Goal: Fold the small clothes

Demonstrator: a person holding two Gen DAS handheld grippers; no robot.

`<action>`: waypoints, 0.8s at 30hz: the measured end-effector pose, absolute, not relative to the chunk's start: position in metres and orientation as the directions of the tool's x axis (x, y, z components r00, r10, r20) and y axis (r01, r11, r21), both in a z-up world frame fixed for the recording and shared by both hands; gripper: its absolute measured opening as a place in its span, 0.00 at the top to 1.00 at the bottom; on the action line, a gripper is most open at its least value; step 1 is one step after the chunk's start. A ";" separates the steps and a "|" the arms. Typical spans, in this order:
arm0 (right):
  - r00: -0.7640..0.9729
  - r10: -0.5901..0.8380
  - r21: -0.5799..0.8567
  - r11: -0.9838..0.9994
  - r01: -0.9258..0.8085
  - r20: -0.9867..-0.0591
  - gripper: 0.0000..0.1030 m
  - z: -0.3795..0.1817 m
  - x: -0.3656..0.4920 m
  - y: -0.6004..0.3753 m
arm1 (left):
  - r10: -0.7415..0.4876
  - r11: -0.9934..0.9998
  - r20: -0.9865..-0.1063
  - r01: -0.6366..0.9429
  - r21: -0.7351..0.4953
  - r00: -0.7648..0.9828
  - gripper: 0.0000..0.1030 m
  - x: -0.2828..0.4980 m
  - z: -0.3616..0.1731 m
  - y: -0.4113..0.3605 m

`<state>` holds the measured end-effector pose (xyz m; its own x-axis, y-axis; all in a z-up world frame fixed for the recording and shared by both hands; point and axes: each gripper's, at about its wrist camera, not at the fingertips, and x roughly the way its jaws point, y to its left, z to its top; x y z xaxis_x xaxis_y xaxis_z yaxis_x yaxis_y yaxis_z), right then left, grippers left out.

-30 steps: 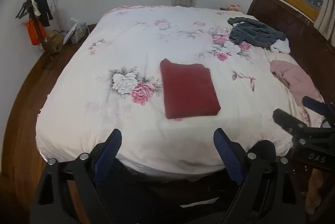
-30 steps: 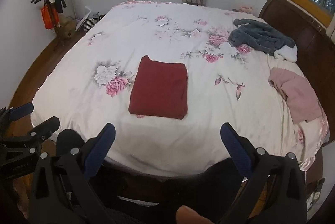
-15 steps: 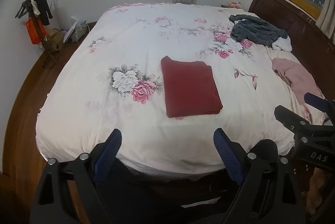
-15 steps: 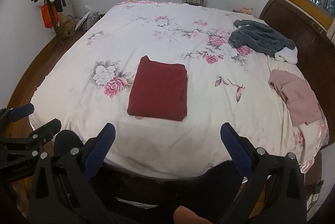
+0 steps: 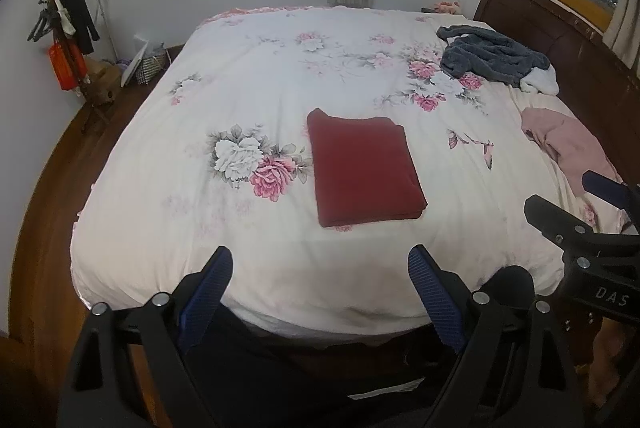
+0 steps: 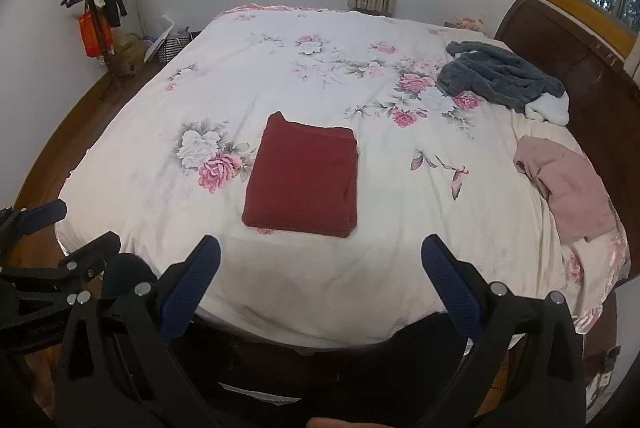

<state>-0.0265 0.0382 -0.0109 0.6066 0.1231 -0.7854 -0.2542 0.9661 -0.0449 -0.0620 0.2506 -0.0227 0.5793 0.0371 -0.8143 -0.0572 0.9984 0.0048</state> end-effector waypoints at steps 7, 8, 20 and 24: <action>0.623 0.124 -0.046 0.967 -0.249 -0.773 0.03 -0.010 -0.025 0.039 | 0.034 0.999 -0.815 -0.051 0.006 0.578 0.13 -0.057 -0.022 0.250; 0.622 0.124 -0.044 0.968 -0.248 -0.774 0.03 -0.010 -0.024 0.039 | 0.032 0.999 -0.816 -0.049 0.004 0.577 0.13 -0.057 -0.022 0.250; 0.616 0.122 -0.045 0.968 -0.249 -0.778 0.03 -0.011 -0.021 0.042 | 0.029 0.999 -0.818 -0.047 0.003 0.574 0.13 -0.055 -0.022 0.250; 0.618 0.121 -0.044 0.968 -0.245 -0.777 0.03 -0.011 -0.020 0.041 | 0.029 0.999 -0.818 -0.046 0.003 0.575 0.13 -0.054 -0.021 0.251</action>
<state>-0.0196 0.0411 -0.0107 0.6178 0.1214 -0.7769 -0.2452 0.9685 -0.0437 -0.0542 0.2506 -0.0214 0.5748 0.0289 -0.8177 -0.0463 0.9989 0.0028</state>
